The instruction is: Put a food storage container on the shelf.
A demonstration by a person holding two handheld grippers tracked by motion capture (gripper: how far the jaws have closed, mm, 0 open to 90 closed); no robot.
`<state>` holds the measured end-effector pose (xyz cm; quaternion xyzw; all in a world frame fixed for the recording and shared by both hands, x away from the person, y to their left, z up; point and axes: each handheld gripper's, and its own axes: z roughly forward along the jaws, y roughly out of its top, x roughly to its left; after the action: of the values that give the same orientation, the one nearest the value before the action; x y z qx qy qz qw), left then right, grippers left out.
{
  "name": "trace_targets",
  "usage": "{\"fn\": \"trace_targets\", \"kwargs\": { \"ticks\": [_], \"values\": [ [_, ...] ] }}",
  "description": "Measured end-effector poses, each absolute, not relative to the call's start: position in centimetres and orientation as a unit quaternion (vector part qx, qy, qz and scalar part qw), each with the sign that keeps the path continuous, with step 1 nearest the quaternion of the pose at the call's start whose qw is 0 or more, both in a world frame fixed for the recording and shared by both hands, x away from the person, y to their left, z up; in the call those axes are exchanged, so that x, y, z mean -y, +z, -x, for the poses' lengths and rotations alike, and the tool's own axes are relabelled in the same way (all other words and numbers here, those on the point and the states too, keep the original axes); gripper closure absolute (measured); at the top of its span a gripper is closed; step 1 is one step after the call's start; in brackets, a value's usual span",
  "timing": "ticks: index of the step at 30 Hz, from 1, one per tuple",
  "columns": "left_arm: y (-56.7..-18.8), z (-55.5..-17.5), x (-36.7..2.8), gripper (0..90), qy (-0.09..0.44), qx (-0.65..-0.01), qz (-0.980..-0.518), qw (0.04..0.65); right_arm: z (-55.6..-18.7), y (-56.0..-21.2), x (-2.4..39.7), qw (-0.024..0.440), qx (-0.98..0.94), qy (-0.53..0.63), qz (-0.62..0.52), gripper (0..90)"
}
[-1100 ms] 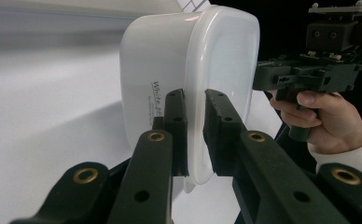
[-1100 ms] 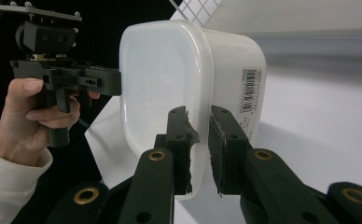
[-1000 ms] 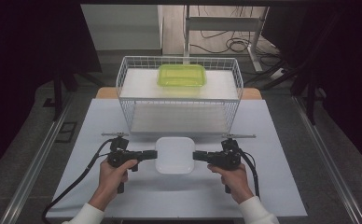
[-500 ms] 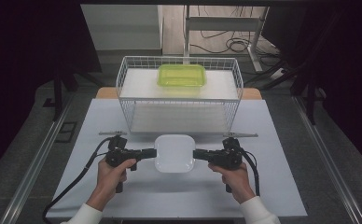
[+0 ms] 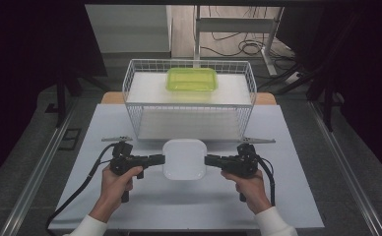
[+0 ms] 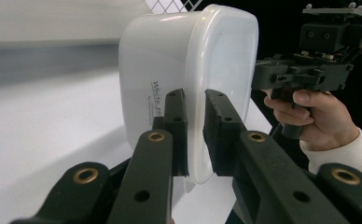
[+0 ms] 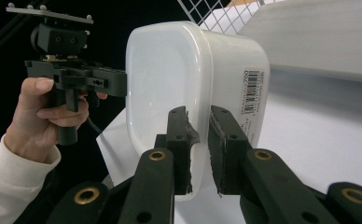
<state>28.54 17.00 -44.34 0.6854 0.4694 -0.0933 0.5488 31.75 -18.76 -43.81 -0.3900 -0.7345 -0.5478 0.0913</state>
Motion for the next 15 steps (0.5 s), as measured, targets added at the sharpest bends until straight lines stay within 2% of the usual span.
{"fn": "trace_targets", "kwargs": {
  "ticks": [15],
  "values": [
    [-42.3, -29.2, -16.7, 79.5, -0.082, -0.455, -0.692, 0.554, -32.0, -41.8, 19.1, 0.077, 0.735, -0.557, 0.379, 78.4]
  ]
}}
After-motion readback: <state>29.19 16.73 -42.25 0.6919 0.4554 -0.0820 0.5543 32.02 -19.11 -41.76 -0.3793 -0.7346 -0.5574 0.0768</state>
